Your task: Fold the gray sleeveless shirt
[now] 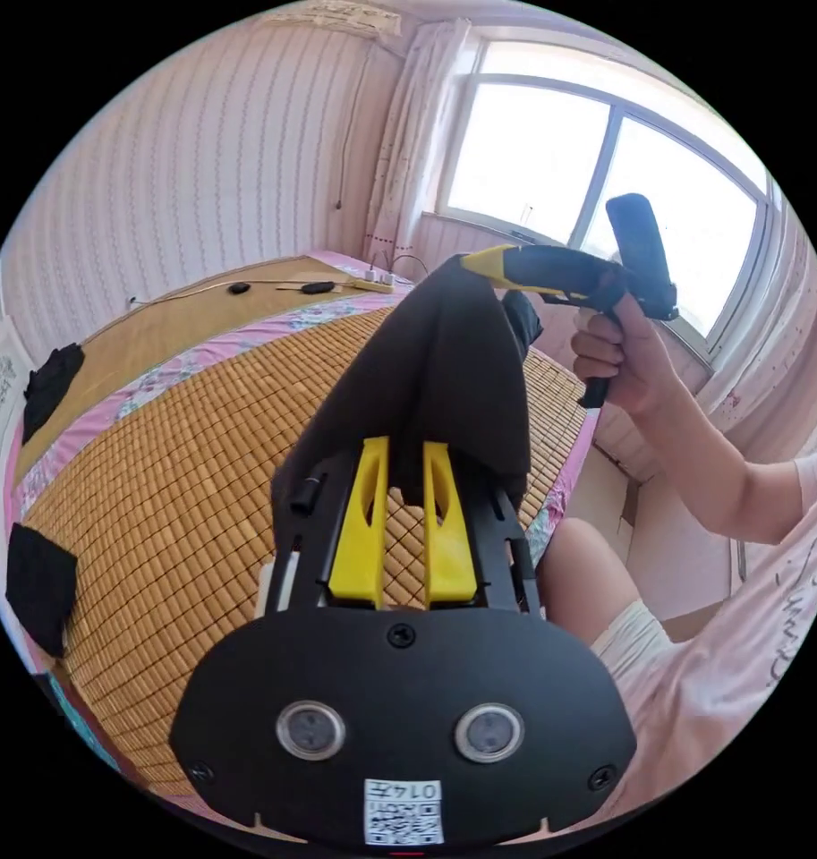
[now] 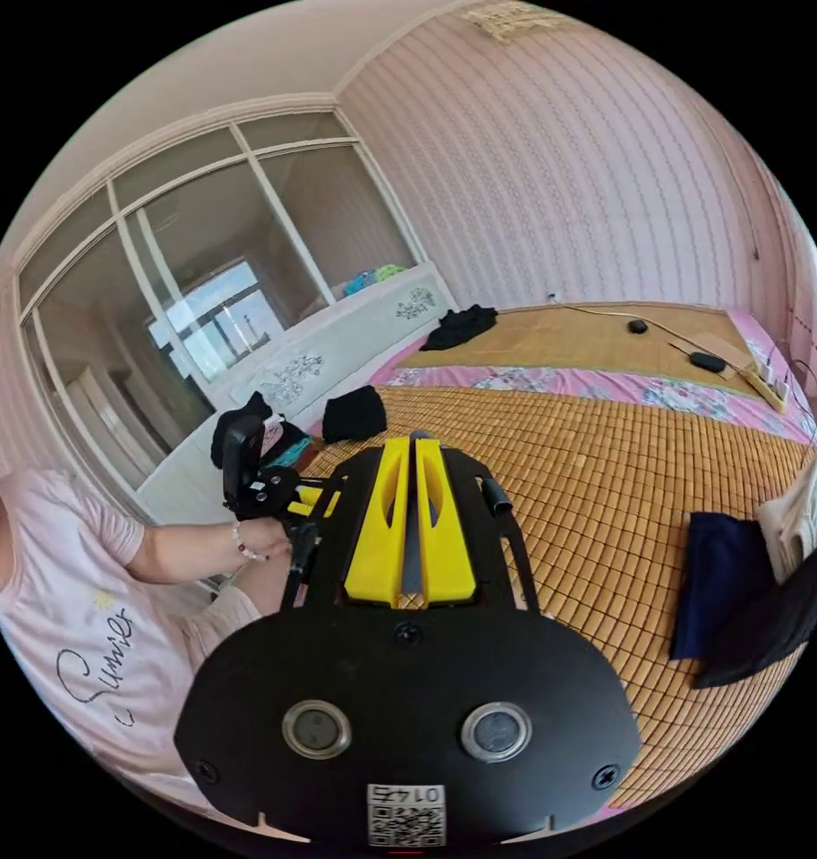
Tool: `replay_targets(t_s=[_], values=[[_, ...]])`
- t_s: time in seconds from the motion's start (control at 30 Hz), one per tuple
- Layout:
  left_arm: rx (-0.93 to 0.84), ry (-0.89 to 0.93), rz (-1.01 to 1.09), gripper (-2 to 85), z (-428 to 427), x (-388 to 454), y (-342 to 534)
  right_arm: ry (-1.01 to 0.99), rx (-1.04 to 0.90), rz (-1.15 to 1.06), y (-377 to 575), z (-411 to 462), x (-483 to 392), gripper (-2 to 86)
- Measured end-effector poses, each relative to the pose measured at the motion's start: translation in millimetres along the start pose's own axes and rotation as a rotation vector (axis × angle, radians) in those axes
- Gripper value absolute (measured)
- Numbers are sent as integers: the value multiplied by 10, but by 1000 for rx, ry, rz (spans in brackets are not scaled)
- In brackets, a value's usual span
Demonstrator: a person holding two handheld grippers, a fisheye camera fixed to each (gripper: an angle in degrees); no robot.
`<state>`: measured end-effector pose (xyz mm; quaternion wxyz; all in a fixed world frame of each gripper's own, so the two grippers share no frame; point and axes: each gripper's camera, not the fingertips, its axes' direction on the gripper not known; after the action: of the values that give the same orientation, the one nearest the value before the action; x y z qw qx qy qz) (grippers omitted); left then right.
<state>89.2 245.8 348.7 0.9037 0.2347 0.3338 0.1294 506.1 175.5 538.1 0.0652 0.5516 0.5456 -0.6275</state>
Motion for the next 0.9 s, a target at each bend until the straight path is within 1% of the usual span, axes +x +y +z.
replay_targets(t_s=[0.07, 0.13, 0.2, 0.23, 0.3, 0.37, 0.47, 0.57, 0.63, 0.7, 0.73, 0.77, 0.8, 0.9], values=[[-5, -103, -61, 65, -636, -244, 507, -5, -9, -47, 95, 156, -292, 5], [-24, -159, -121, 65, -933, -411, 887, -3, -51, -22, 275, 353, -390, 6], [-49, -176, -210, 65, -1075, -599, 1273, 36, -141, 116, 607, 682, -293, 9], [-63, -170, -275, 65, -1105, -727, 1536, 55, -156, 153, 705, 761, -258, 10], [-104, -135, -378, 65, -1078, -904, 1903, 219, -322, 276, 1102, 1123, -150, 14], [-155, -15, -497, 65, -1015, -1075, 2277, 338, -409, 329, 1374, 1313, -187, 17], [-184, 37, -502, 64, -1005, -1113, 2483, 315, -466, 314, 1648, 1587, -469, 34], [-230, 64, -468, 65, -963, -1156, 2487, 259, -550, 228, 1754, 2055, -855, 64], [-240, 62, -437, 65, -938, -1182, 2439, 187, -615, 166, 1803, 2415, -1102, 89], [-256, 61, -397, 67, -883, -1195, 2372, 133, -751, 77, 1922, 2922, -1382, 108], [-274, 60, -375, 69, -825, -1199, 2329, 132, -792, 47, 1968, 3041, -1431, 110], [-298, 63, -353, 74, -754, -1195, 2284, 172, -874, 4, 2077, 3254, -1474, 105], [-308, 63, -341, 77, -719, -1189, 2263, 223, -932, -12, 2186, 3400, -1459, 83], [-353, 45, -277, 84, -555, -1132, 2171, 337, -882, -6, 2165, 3342, -1381, 14]])
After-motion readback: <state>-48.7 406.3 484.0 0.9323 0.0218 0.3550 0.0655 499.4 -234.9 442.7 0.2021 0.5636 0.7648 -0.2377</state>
